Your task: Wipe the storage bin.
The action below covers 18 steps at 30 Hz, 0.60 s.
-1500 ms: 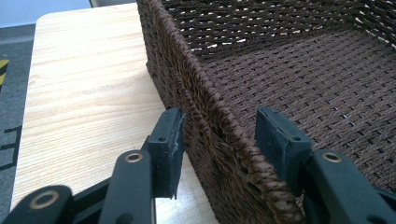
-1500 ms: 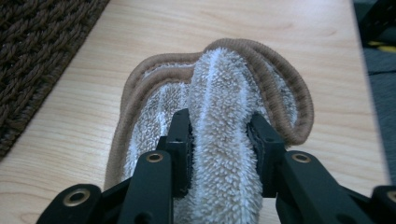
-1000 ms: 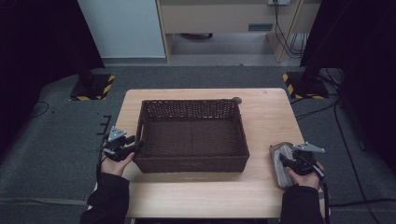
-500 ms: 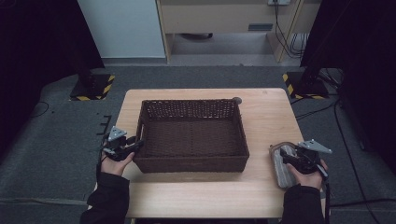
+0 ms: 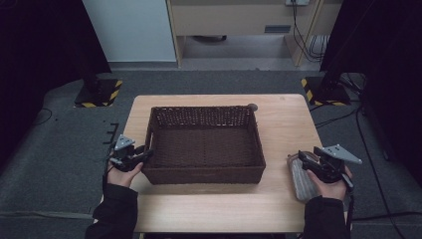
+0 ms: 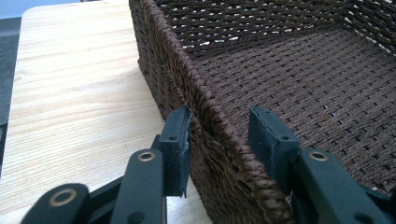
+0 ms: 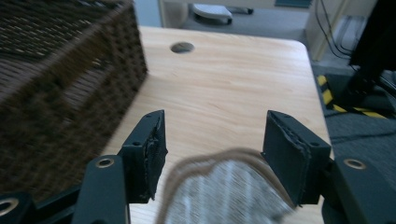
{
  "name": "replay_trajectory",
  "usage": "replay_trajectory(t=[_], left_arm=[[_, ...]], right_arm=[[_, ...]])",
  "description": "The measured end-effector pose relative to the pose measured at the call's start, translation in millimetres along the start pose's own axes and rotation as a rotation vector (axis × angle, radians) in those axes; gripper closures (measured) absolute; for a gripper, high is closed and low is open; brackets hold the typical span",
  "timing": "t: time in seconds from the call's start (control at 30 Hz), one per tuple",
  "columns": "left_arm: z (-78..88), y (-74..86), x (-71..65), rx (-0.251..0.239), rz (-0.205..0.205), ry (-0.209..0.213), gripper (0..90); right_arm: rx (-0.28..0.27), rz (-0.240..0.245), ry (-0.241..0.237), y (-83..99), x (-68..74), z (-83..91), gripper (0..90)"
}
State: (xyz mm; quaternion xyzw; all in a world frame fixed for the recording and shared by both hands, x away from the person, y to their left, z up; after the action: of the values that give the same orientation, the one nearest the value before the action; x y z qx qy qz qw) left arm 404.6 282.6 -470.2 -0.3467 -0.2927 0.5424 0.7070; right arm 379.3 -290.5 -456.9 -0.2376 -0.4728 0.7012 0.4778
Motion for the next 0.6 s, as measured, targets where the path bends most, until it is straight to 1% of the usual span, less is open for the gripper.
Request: replay_trajectory(t=[0.07, 0.13, 0.23, 0.43, 0.53, 0.6], left_arm=[[0.1, 0.0, -0.1, -0.001, -0.001, 0.0, 58.5], [0.2, -0.1, -0.4, -0.001, -0.004, 0.002, 58.9], [0.2, 0.0, -0.2, -0.001, -0.001, 0.004, 58.6], [0.7, -0.7, -0.3, -0.004, -0.008, -0.007, 56.3], [0.8, -0.9, -0.2, -0.005, -0.01, -0.01, 55.2], [1.0, -1.1, -0.2, -0.007, -0.01, -0.011, 53.9]], right_arm=[[-0.003, 0.005, -0.017, -3.8, 4.6, -0.5, 40.4], [-0.003, 0.004, -0.045, -7.1, 9.8, -1.9, 41.9], [-0.003, 0.016, -0.079, -12.0, 16.5, -4.5, 43.9], [-0.019, 0.025, -0.119, -22.5, 28.2, -12.6, 47.5], [-0.01, 0.04, -0.147, -26.8, 35.8, -17.0, 49.7], [-0.006, 0.051, -0.157, -30.1, 39.5, -20.2, 50.7]])
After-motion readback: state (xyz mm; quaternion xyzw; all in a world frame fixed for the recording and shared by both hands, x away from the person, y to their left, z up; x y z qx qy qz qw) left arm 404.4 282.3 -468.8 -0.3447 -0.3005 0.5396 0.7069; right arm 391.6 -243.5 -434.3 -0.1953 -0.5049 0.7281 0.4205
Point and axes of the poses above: each handheld gripper's, and its own axes: z roughly backward along the jaws, y roughly out of its underside, x roughly to its left, the point moved 3 cm from there along -z, roughly forward along the jaws, and after that the axes turned 12 degrees about -y, right-handed, at the moved point
